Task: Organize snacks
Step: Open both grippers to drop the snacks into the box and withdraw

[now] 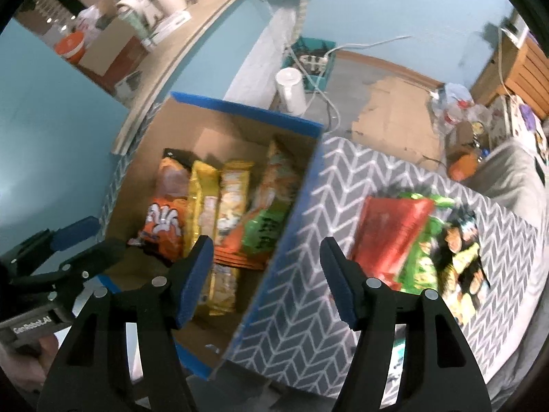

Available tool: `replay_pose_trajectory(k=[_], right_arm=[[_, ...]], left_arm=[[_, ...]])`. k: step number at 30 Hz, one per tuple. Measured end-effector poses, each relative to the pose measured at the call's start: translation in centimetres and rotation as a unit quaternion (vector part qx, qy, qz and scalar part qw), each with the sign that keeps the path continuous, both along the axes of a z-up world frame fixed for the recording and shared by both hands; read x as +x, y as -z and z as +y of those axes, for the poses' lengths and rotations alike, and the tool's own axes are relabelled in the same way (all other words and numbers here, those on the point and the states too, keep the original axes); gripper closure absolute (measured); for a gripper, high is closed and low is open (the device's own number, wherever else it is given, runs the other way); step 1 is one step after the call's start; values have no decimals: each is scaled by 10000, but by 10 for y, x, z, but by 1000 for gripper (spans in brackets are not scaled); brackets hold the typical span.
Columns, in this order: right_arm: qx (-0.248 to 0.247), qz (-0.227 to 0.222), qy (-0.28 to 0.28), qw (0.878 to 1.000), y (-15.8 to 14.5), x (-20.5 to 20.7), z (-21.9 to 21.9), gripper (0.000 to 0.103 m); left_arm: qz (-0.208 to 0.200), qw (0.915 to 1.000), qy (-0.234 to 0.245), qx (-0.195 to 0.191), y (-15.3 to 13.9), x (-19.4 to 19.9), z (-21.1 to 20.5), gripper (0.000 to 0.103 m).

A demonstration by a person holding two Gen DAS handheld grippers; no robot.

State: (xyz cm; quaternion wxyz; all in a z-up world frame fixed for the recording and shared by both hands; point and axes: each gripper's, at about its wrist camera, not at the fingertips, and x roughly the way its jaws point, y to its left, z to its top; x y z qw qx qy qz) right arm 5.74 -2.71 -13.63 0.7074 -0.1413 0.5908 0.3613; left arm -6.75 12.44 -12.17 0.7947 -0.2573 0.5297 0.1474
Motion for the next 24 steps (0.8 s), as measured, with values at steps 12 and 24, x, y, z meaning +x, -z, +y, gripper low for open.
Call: replay_pose_trajectory(k=[12,24], right_arm=[[-168,59,882,9959,3,24,-84,28],[-309,224,1547,9872,13,35,-158,25]], left_arm=[[0,9975,695,-100,-3,41,-54,32],[80,9920,1251,-139,-2,77,-106,24]])
